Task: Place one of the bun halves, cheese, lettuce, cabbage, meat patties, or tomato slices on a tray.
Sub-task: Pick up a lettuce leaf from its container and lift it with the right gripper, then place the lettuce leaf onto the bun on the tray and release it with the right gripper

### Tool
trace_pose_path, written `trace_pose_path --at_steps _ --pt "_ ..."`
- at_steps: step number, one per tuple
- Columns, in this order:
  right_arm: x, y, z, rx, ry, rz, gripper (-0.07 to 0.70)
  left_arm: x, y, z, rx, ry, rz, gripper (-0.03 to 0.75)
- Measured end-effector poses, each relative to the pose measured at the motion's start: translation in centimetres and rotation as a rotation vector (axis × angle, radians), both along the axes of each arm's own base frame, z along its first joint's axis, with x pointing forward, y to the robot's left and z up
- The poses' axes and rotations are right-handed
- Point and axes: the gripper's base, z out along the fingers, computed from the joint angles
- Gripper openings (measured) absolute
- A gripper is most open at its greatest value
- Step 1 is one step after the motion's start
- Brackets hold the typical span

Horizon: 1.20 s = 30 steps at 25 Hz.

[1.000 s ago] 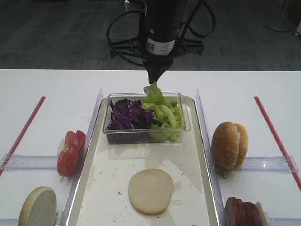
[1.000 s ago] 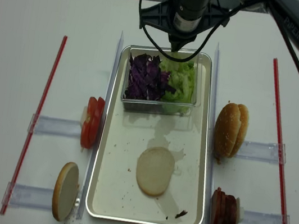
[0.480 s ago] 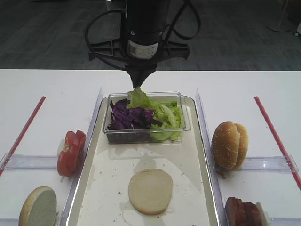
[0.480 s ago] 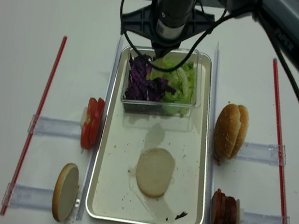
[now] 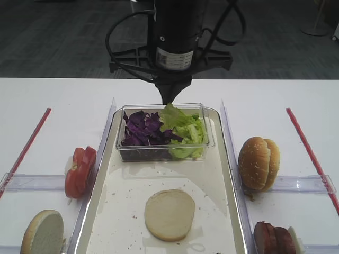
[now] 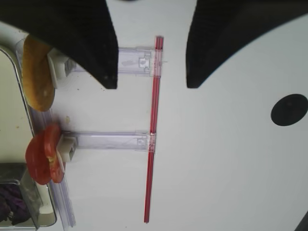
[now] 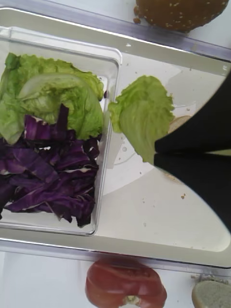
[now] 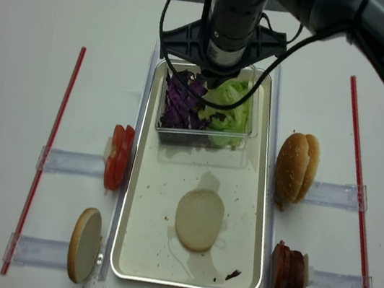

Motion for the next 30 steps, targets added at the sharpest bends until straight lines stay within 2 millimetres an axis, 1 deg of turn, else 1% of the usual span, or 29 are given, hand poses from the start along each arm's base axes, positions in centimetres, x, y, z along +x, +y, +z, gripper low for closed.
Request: trace_pose_path --at_steps 3,6,16,21,26,28,30 --pt "-1.0 -0.4 0.4 -0.002 0.005 -0.003 0.036 0.0 0.0 0.0 0.0 0.0 0.0 0.302" --pt "-2.4 -0.1 0.3 -0.016 0.011 0.011 0.036 0.0 0.0 0.0 0.0 0.0 0.0 0.302" --pt "-6.2 2.3 -2.0 -0.078 0.06 0.052 0.036 0.0 0.0 0.0 0.0 0.0 0.0 0.302" --pt "-7.2 3.1 -2.1 -0.075 0.062 0.056 0.036 0.0 0.0 0.0 0.0 0.0 0.0 0.302" --pt "-7.6 3.3 -2.1 -0.076 0.062 0.061 0.036 0.0 0.0 0.0 0.0 0.0 0.0 0.302" --pt "-7.7 3.2 -2.3 -0.08 0.066 0.059 0.036 0.0 0.0 0.0 0.0 0.0 0.0 0.302" --pt "-7.8 3.0 -3.0 -0.1 0.08 0.058 0.036 0.0 0.0 0.0 0.0 0.0 0.0 0.302"
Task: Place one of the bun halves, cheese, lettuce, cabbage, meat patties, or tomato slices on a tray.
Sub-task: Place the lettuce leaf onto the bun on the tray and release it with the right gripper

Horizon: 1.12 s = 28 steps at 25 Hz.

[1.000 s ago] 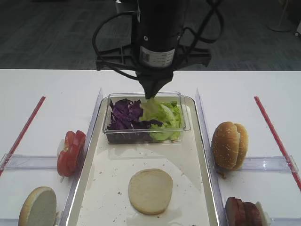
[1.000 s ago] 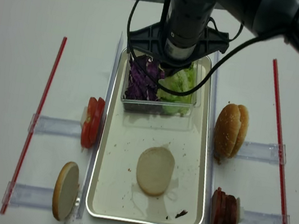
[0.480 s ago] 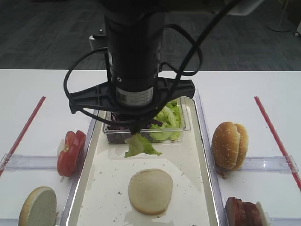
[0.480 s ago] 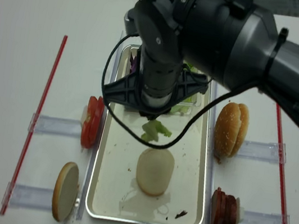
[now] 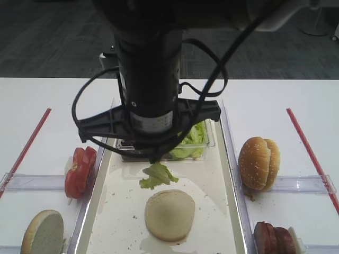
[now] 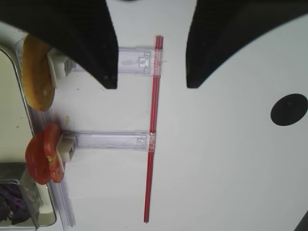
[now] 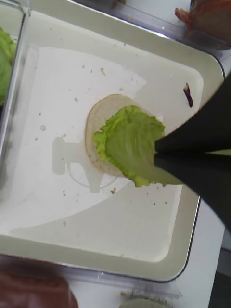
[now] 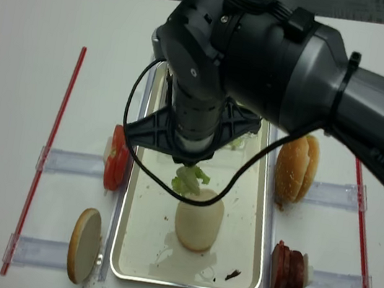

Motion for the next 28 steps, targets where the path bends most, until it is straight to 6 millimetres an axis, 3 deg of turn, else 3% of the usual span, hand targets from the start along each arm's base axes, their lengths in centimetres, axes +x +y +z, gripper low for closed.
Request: trace_pose_path --at_steps 6,13,28 --pt "-0.3 -0.8 -1.9 -0.072 0.024 0.004 0.036 0.0 0.0 0.0 0.0 0.0 0.0 0.302" --pt "-0.2 -1.0 -2.1 -0.092 0.003 0.01 0.036 0.0 0.0 0.0 0.0 0.0 0.0 0.302" --pt "0.7 0.0 -5.4 -0.089 0.086 0.015 0.036 0.0 0.0 0.0 0.0 0.0 0.0 0.302"
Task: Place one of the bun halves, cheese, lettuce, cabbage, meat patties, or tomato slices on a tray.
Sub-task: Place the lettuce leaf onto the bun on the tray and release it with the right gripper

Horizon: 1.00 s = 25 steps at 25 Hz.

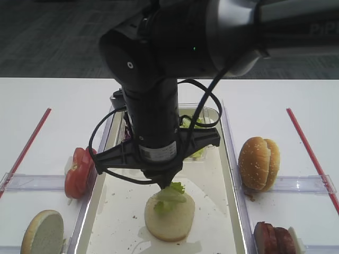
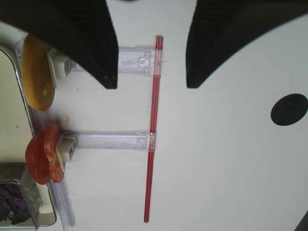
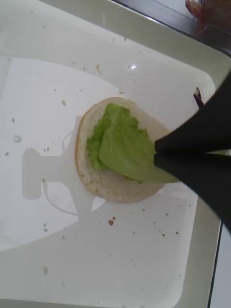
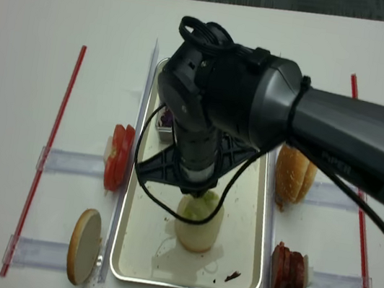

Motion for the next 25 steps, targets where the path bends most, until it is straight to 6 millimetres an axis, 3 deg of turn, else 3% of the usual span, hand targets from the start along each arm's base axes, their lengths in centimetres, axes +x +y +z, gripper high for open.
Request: trace_pose_path --at_steps 18,25 --pt "0.2 -0.1 -0.2 -0.003 0.008 0.015 0.036 0.0 0.0 0.0 0.0 0.0 0.0 0.302" --pt "0.3 0.4 -2.0 -0.027 0.052 0.033 0.036 0.0 0.0 0.0 0.0 0.0 0.0 0.302"
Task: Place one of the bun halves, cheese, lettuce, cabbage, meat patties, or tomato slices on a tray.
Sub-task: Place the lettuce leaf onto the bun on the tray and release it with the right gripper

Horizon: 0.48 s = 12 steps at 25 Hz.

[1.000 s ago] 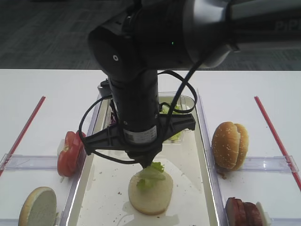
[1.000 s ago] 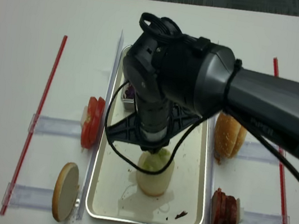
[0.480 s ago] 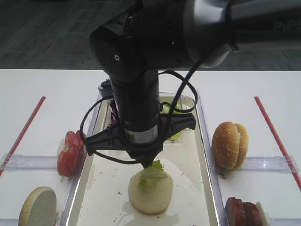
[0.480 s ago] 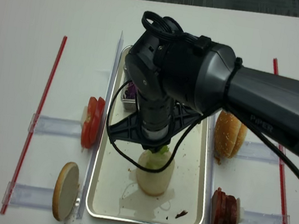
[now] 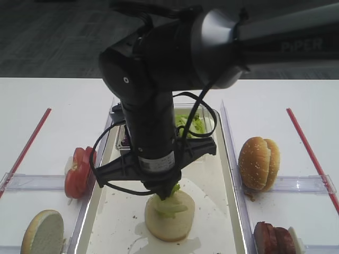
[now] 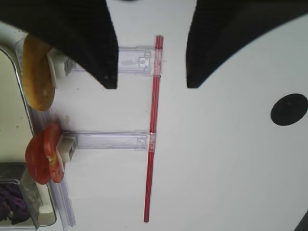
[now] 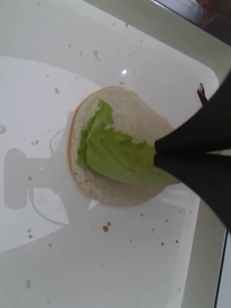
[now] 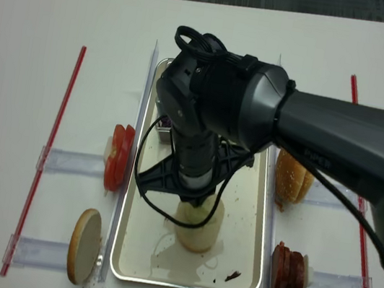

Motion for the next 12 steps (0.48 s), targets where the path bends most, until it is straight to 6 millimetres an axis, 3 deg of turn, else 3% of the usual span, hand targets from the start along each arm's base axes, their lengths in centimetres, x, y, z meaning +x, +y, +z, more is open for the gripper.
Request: trace_pose_path --at_steps 12 --pt "-0.07 0.12 -0.52 -0.007 0.024 0.037 0.036 0.0 0.0 0.0 0.0 0.0 0.0 0.302"
